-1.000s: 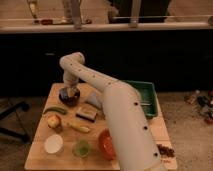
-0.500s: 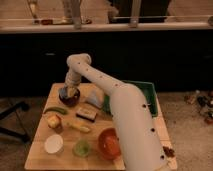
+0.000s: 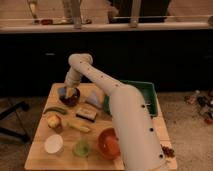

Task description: Wipe purple bowl with sponge

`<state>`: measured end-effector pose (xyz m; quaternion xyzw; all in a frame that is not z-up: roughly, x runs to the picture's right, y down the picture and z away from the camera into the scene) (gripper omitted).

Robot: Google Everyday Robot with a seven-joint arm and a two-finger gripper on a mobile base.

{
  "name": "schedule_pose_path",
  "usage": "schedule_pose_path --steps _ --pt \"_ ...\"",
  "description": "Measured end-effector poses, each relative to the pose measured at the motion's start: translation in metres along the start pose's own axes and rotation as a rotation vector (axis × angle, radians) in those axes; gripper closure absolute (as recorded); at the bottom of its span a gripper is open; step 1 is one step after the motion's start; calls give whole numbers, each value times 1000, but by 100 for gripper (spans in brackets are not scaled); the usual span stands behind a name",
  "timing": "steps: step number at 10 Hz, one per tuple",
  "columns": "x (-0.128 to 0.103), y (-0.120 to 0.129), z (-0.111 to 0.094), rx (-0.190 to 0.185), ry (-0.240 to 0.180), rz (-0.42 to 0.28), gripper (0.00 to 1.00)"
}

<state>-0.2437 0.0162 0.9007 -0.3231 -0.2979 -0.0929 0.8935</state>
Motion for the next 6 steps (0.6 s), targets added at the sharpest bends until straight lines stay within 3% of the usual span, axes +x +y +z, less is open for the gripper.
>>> schedule_pose_path --steps 3,6 --pt "-17 0 10 -42 -6 21 100" --pt "-14 4 16 -67 7 55 100"
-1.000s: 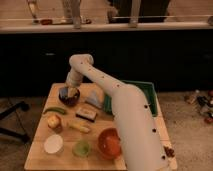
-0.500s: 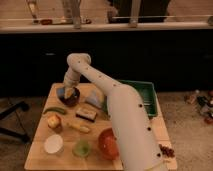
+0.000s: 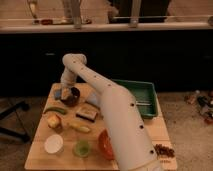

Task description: Wipe purple bowl with sponge

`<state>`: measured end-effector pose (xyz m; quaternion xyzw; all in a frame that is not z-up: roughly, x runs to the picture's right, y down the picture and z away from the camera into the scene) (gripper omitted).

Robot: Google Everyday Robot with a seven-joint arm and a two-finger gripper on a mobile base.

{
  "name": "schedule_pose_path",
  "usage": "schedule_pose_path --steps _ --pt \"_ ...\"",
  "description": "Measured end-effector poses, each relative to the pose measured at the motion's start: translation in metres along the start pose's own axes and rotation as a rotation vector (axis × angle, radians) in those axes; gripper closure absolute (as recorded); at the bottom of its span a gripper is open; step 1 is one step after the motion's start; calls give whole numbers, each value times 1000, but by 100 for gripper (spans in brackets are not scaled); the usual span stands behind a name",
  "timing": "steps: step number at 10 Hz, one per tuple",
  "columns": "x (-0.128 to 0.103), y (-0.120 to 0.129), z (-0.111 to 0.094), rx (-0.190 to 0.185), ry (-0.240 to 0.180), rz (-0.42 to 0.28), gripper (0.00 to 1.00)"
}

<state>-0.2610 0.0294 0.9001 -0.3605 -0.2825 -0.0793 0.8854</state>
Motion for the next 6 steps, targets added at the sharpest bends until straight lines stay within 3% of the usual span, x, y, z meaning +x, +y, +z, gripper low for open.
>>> schedule_pose_path --steps 6 --pt "26 -13 -3 28 71 19 100"
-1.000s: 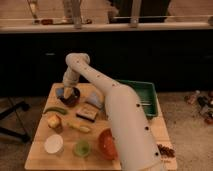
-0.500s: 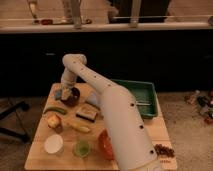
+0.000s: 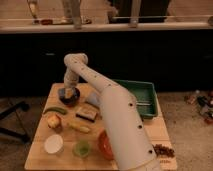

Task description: Wipe purple bowl with sponge

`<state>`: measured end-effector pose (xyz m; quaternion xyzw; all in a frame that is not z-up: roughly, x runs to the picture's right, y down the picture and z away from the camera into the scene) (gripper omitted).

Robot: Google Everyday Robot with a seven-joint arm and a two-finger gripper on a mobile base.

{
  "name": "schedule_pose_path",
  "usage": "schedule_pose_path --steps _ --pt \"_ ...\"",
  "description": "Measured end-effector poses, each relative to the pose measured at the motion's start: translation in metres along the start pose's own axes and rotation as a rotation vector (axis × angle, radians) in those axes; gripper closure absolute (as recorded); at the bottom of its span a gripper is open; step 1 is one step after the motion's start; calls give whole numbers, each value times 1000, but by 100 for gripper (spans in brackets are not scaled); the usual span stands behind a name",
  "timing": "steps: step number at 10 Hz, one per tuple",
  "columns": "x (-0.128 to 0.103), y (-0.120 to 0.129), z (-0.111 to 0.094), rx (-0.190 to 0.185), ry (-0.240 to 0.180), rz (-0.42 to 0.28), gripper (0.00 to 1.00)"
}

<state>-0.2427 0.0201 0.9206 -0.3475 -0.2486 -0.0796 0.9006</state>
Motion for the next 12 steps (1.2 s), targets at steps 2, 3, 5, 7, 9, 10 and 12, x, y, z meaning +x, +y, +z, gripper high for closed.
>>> schedule_pose_path --steps 2,3,5,7,9,10,12 --pt "1 -4 1 6 -3 -4 100" --pt "2 -5 3 8 -10 -9 100" --pt "-7 -5 5 7 -31 -29 100" --pt "-18 -1 6 -1 -54 -51 100" --pt "-26 4 6 -12 -67 -68 100" --pt "-28 9 5 -24 -68 -73 100" --pt "-26 17 2 -40 -60 -61 100"
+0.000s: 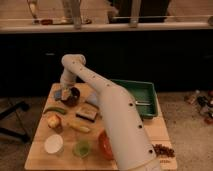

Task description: Wipe purple bowl with sponge

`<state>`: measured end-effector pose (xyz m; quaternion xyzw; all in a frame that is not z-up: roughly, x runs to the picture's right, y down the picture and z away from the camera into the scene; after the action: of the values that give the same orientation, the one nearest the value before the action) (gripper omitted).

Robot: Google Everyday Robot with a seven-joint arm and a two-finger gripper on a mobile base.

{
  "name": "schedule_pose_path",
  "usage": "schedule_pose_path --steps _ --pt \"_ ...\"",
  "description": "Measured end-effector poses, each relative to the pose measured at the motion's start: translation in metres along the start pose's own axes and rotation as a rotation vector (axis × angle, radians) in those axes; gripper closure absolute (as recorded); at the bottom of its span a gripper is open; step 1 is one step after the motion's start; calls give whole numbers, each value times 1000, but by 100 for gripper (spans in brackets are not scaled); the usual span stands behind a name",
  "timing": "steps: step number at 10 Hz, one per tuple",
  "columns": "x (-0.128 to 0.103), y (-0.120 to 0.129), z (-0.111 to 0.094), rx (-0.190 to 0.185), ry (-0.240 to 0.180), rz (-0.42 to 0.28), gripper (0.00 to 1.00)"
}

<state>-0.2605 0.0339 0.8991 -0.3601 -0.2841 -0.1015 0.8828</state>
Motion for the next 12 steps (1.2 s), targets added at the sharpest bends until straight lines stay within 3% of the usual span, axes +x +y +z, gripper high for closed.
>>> schedule_pose_path --steps 5,12 --pt "21 17 -7 -25 36 58 100" --pt "26 -7 -1 -18 51 21 100"
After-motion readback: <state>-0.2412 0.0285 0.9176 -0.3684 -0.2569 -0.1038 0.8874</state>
